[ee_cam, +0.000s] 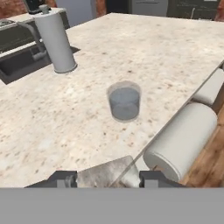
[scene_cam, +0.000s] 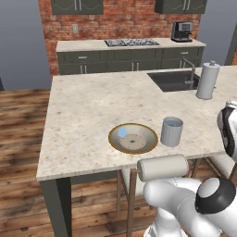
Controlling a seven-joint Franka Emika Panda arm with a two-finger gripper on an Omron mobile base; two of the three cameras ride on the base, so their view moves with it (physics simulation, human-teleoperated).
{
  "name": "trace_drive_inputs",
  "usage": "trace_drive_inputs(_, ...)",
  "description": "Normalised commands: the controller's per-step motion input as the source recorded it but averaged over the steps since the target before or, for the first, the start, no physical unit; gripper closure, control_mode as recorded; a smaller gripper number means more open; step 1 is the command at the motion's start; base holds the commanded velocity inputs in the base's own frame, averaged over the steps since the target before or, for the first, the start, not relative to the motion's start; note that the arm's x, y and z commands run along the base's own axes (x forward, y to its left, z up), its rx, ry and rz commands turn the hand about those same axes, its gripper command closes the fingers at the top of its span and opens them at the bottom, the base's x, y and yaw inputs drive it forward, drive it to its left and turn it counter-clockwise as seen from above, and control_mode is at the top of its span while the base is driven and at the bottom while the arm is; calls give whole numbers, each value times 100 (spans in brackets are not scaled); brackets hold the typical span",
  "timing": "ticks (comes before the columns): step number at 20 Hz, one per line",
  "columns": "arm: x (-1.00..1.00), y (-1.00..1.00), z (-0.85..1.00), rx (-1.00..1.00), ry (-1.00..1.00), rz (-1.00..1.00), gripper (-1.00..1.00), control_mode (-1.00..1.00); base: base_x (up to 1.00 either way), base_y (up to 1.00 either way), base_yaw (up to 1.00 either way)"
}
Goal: There are four ice cubes in the ice bowl. Place two ice cubes in each glass of water.
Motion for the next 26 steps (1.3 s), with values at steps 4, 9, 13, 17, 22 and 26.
trace_drive_inputs(4, -4, -65, 28, 18, -2, 0, 100, -100, 0, 0, 0)
trace_drive_inputs(9, 0, -44, 31, 17, -1, 0, 100, -100, 0, 0, 0)
trace_drive_inputs(13, 23, -41, -12, 8, 10, 0, 100, -100, 0, 0, 0)
trace_drive_inputs(17, 14, -13, -22, 0, 13, 0, 100, -100, 0, 0, 0)
trace_drive_inputs(22, 4, -20, -16, 8, 3, 0, 100, -100, 0, 0, 0)
trace_drive_inputs(26, 2, -2, -24, 6, 0, 0, 100, -100, 0, 0, 0)
